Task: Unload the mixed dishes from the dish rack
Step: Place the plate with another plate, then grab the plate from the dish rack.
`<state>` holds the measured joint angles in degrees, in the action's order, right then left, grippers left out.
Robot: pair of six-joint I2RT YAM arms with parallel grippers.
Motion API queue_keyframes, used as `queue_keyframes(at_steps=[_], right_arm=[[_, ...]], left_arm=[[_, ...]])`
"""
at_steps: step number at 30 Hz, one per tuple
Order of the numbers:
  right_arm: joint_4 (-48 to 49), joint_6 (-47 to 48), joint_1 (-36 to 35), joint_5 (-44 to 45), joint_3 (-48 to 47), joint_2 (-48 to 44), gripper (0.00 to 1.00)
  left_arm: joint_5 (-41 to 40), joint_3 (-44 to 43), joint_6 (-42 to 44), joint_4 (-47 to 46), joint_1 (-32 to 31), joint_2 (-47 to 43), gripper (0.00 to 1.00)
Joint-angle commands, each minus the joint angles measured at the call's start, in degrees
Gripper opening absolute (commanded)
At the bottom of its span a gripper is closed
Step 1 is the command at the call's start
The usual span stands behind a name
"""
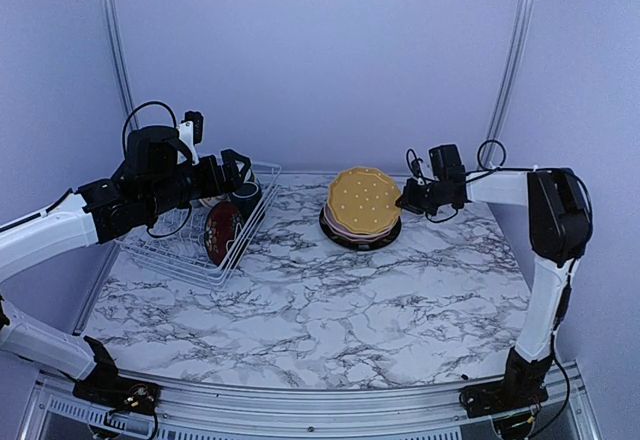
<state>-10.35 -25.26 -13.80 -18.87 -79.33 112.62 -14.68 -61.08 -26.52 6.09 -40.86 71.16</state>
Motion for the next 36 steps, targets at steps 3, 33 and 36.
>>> queue_keyframes(at_steps=[3,33,36], right_arm=[[4.5,-1.4,0.0,-3.1,-5.5,0.7,0.0],[6.1,3.2,0.0,-5.4,0.0,-7.6,0.65],[7.9,4.1,0.0,-5.5,3.0,-11.6,0.67]], left_arm=[[-0.9,0.5,0.8,0.8,0.3,-0.3,0.99],[-2.9,0.5,4.2,12.0,3.9,-2.6,0.99],[-2.3,1.4,4.8,13.7,5.6,-3.5,0.99]])
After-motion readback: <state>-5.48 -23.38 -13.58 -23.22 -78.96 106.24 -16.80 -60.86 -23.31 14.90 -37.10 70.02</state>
